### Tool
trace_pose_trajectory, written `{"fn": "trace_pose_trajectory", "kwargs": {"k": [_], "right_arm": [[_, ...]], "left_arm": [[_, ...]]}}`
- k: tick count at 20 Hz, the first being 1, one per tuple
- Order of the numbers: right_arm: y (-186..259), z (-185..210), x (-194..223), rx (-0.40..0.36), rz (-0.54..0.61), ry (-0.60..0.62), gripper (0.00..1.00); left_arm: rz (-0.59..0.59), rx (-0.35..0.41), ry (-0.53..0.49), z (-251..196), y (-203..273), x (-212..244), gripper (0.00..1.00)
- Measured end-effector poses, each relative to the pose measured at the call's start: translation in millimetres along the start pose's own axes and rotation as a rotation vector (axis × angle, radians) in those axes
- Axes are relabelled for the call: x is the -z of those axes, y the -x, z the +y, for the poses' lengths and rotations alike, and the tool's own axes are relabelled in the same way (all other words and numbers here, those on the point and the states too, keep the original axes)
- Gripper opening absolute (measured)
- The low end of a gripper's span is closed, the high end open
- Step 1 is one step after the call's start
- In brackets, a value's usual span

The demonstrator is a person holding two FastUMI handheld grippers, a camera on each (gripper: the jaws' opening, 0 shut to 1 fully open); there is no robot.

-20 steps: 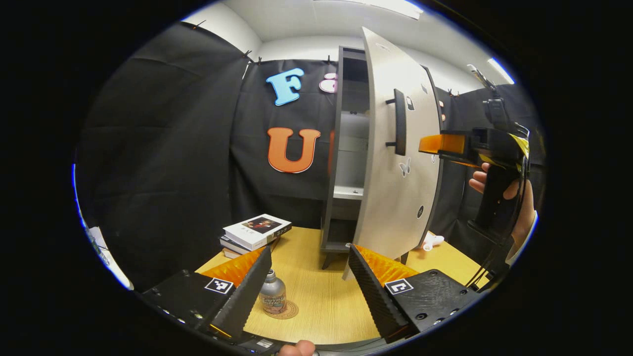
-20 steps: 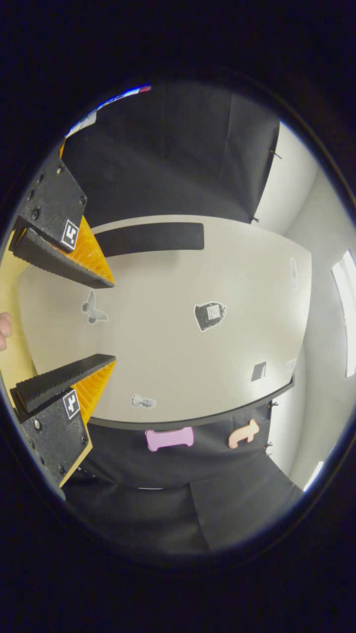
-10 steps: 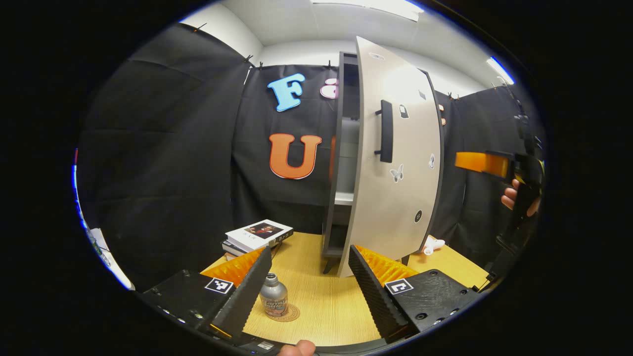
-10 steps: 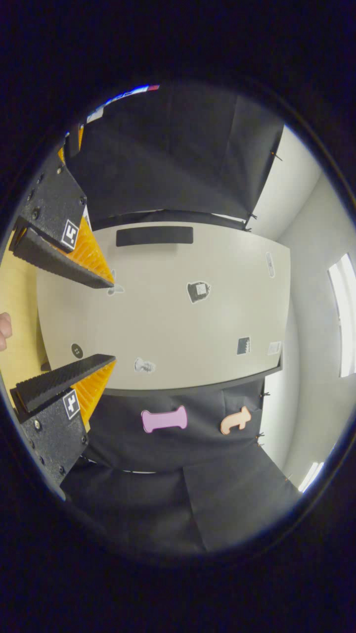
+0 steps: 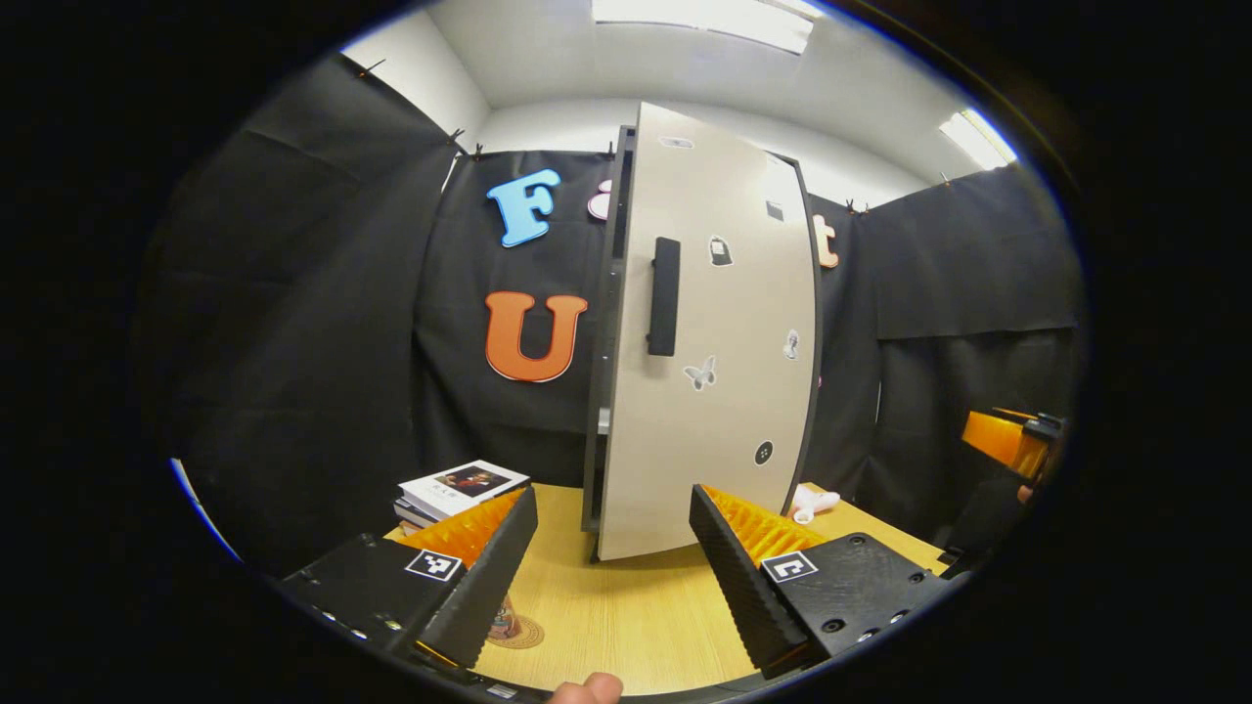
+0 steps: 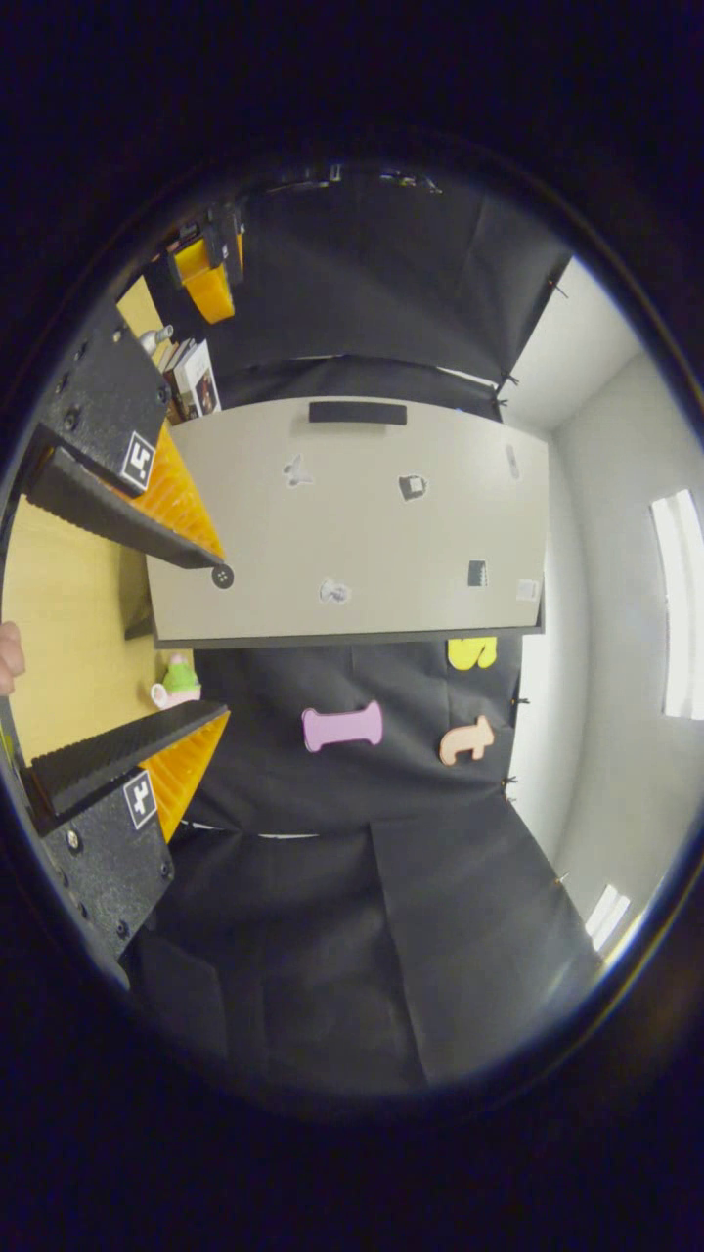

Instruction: Open the cabinet door with the right hand, grasp the bottle in the cabinet with the left hand and place it on the coaster, then close the cabinet door with the right hand.

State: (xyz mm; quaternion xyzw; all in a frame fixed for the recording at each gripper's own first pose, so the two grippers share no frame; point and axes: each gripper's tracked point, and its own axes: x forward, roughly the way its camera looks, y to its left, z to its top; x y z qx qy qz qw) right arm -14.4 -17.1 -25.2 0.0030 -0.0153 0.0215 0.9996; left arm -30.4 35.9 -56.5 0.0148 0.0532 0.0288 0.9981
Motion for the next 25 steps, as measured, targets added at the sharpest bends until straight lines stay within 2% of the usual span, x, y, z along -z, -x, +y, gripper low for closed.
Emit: {"fn": "trace_pose_trajectory", "kwargs": {"k": [2,9,22,25], "right_arm": [[6,-3,13,0.007,0.021,-0.007,0.89],[15,-10,-3,-0.001,-0.026,-0.019,0.9],[11,-3,-5,-0.036,-0.026,-0.026,0.88],[11,-5,-4,-0.032,-0.02,-0.024,0.9]], "left_arm": [[-0.002,0.018,-0.005,-9,4,0,0.95],[-0.017,0.026,-0.008,-26,13,-4,0.95],[-0.022,0.035,-0.009,-33,16,-10,0.95],[-0.014,0.036,-0.003,-33,16,-7,0.95]]}}
